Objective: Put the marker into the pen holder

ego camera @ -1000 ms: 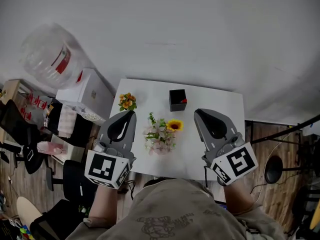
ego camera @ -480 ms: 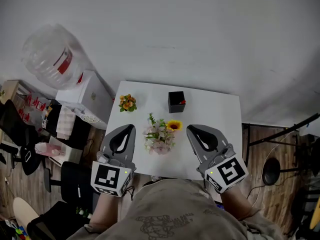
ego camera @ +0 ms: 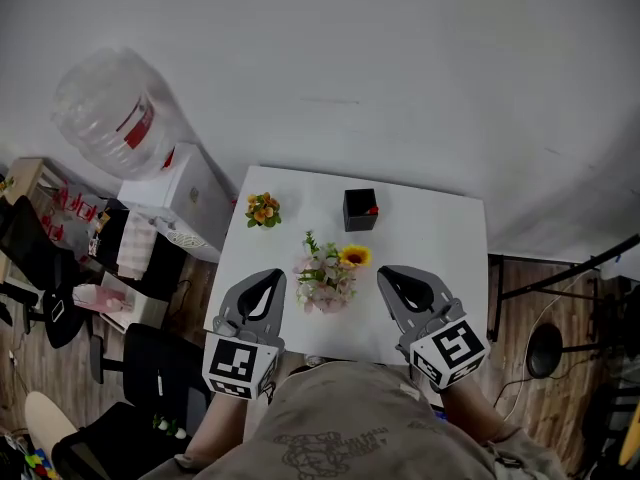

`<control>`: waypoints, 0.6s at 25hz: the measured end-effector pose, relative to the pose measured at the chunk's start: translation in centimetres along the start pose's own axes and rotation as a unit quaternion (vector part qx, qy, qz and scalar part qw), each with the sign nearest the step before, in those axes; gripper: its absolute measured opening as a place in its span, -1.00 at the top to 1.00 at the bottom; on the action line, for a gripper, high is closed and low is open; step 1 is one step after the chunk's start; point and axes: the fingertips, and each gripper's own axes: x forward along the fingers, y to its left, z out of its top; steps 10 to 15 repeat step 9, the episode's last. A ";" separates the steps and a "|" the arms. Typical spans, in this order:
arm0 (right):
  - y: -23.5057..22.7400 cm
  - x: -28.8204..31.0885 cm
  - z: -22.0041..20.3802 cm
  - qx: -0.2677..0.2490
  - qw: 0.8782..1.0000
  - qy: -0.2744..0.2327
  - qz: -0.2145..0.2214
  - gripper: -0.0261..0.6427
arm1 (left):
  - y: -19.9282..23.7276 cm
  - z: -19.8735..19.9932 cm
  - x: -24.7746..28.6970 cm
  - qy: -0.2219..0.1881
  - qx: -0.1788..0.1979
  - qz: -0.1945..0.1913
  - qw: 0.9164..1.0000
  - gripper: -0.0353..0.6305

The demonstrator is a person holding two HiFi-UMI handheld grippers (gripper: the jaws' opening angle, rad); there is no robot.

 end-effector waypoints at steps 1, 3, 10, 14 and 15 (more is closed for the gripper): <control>-0.2 0.1 0.1 -0.002 1.000 -0.001 -0.001 0.84 | 0.1 0.1 0.0 -0.001 0.001 0.000 1.000 0.89; -0.6 0.3 0.2 -0.005 1.000 -0.004 -0.005 0.84 | 0.2 0.5 0.2 -0.005 0.004 0.000 1.000 0.89; -1.7 0.5 -0.4 0.002 1.000 -0.001 -0.016 0.84 | 0.2 0.8 0.9 -0.008 0.010 -0.004 1.000 0.89; -1.7 0.5 -0.4 0.002 1.000 -0.001 -0.016 0.84 | 0.2 0.8 0.9 -0.008 0.010 -0.004 1.000 0.89; -1.7 0.5 -0.4 0.002 1.000 -0.001 -0.016 0.84 | 0.2 0.8 0.9 -0.008 0.010 -0.004 1.000 0.89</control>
